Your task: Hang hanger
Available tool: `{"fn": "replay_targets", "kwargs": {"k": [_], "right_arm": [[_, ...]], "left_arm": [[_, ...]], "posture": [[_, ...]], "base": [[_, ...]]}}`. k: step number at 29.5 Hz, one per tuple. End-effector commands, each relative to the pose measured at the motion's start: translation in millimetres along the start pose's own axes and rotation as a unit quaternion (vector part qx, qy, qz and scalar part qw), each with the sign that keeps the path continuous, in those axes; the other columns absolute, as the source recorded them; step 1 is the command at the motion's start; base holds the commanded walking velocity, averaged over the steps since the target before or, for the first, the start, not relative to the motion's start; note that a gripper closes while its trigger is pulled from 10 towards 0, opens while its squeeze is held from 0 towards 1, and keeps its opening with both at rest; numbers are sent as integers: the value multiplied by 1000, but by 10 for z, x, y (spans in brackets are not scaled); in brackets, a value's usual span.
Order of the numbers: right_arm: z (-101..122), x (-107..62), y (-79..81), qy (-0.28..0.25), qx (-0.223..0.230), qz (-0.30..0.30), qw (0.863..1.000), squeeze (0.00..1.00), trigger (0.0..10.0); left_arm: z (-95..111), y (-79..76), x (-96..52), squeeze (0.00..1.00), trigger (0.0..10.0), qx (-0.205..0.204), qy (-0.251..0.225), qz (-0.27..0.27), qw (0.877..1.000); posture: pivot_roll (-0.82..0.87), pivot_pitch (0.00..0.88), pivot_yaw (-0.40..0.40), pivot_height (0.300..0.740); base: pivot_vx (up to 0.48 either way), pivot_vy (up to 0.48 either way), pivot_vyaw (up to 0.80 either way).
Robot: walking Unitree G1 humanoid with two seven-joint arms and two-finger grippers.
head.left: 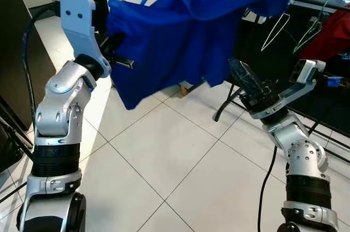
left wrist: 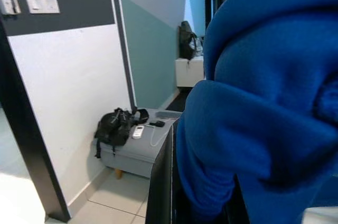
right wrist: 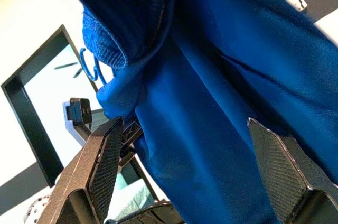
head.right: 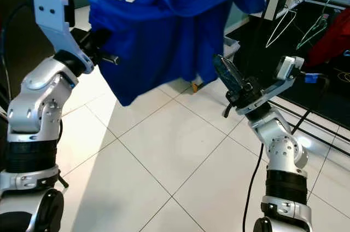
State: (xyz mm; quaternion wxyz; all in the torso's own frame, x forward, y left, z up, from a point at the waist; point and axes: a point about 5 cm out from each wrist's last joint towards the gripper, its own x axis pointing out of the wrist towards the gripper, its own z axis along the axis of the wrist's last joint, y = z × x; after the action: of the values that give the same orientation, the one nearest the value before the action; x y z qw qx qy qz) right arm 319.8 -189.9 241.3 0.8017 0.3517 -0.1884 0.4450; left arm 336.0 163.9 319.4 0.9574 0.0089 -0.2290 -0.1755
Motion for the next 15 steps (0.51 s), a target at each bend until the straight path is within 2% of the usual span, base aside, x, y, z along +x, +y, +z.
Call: {"fn": "replay_targets", "kwargs": {"k": [1, 9, 15], "right_arm": [[-50, 58, 57, 26, -15, 19, 999, 0, 10000], [-86, 145, 34, 52, -50, 6, 997, 0, 10000], [69, 206, 15, 29, -80, -9, 996, 0, 10000]], "left_arm": [[34, -51, -25, 0, 10000, 0, -4, -22, 1000], [36, -135, -7, 0, 10000, -7, -4, -48, 999], [42, -175, -10, 0, 10000, -5, -1, -62, 998]], "posture": [[10, 78, 8, 740], [10, 64, 10, 740], [8, 63, 13, 740]], "base": [[0, 0, 0], [0, 0, 0], [0, 0, 0]]}}
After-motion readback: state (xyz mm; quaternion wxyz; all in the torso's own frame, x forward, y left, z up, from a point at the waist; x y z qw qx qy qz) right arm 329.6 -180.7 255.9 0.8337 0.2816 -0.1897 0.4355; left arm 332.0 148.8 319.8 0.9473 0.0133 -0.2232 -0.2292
